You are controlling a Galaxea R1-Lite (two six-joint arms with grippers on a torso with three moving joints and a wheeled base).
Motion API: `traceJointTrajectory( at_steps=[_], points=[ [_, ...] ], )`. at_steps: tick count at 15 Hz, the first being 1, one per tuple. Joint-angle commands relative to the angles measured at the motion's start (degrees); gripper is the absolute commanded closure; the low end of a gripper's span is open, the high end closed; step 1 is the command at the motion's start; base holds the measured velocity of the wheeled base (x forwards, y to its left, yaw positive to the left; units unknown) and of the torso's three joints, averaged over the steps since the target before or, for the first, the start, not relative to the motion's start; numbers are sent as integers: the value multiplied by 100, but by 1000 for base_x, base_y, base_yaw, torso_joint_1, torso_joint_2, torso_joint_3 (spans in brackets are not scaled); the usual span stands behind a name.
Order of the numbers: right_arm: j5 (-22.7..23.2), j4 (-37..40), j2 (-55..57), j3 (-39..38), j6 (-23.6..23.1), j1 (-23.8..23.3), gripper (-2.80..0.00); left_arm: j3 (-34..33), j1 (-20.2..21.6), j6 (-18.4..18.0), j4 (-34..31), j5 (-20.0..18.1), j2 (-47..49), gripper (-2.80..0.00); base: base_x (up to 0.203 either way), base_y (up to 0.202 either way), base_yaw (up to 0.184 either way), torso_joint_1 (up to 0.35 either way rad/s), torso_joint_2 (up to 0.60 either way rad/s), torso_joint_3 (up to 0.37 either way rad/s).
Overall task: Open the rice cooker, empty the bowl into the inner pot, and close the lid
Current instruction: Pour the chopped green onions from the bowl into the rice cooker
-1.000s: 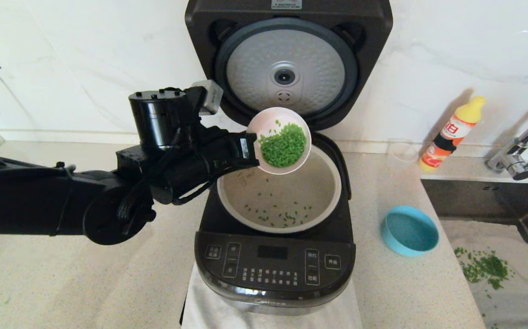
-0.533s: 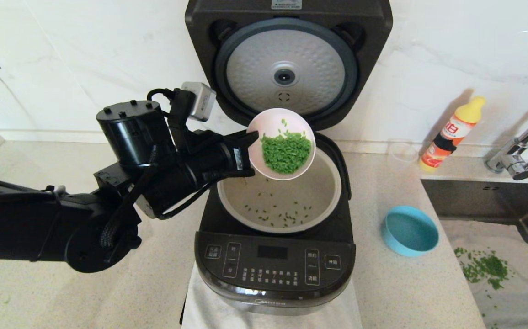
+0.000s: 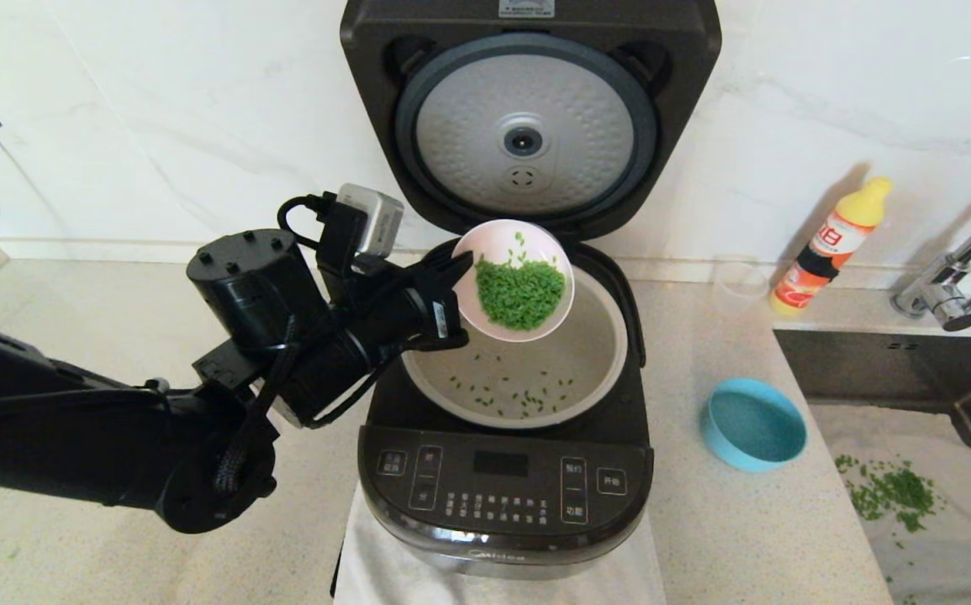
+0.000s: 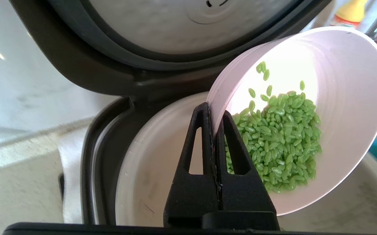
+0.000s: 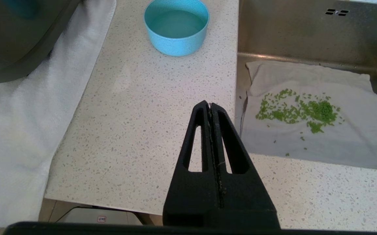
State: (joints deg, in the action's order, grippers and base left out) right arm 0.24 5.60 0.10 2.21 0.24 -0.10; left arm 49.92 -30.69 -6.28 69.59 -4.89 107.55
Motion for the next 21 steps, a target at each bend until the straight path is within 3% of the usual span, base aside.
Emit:
traceJointTrajectory(
  at_steps=[1, 6, 10, 13, 21],
  points=[
    [2, 3, -1, -1, 2, 1, 0, -35, 63, -84, 260, 4, 241, 0, 0, 0, 0, 0, 0, 0],
    [2, 3, -1, -1, 2, 1, 0, 92, 142, -620, 659, -14, 209, 0, 0, 0, 0, 0, 0, 0],
    [2, 3, -1, -1, 2, 1, 0, 179, 156, -800, 693, -30, 121, 0, 0, 0, 0, 0, 0, 0],
    [2, 3, -1, -1, 2, 1, 0, 132, 142, -1001, 1135, -30, 240, 0, 0, 0, 0, 0, 0, 0],
    [2, 3, -1, -1, 2, 1, 0, 368, 63, -1435, 1181, -37, 370, 0, 0, 0, 0, 0, 0, 0]
  ],
)
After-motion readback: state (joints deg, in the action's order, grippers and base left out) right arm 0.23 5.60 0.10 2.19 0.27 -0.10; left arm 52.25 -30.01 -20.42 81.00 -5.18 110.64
